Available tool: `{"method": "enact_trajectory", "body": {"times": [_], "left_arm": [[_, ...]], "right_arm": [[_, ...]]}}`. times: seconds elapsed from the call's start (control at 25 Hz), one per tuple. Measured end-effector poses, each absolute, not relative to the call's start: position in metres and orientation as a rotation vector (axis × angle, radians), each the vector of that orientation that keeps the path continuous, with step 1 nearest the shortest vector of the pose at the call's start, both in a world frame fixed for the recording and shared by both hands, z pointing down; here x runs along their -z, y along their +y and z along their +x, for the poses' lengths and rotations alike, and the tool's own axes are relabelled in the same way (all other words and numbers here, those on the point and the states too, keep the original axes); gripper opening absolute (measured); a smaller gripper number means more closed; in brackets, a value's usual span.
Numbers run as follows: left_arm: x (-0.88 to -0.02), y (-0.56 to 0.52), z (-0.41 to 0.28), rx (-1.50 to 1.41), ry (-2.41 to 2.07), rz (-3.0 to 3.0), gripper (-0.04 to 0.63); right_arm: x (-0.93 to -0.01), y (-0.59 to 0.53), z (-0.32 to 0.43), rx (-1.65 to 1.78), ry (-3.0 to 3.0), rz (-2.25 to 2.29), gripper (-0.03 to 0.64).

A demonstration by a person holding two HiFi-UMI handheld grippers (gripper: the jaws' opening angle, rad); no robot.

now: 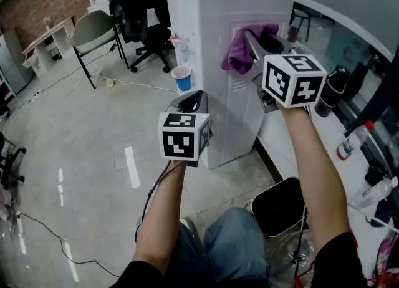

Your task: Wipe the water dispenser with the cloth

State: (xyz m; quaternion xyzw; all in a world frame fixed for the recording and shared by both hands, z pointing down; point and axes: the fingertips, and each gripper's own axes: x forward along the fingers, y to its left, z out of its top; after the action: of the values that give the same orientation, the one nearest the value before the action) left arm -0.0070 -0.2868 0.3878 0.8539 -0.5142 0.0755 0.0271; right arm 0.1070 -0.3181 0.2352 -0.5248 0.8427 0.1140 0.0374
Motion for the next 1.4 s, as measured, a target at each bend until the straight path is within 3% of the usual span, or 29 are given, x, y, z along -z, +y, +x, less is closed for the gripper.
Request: {"method": "enact_trajectory", "body": {"times": [1.4], "left_arm": [[-0.437,-0.290,-0.005,-0.290,-1.586,2.643,0.028]], "right_arm": [[-0.503,-0.329,0.112,0.143,2.712,-1.763,0.032]]}}
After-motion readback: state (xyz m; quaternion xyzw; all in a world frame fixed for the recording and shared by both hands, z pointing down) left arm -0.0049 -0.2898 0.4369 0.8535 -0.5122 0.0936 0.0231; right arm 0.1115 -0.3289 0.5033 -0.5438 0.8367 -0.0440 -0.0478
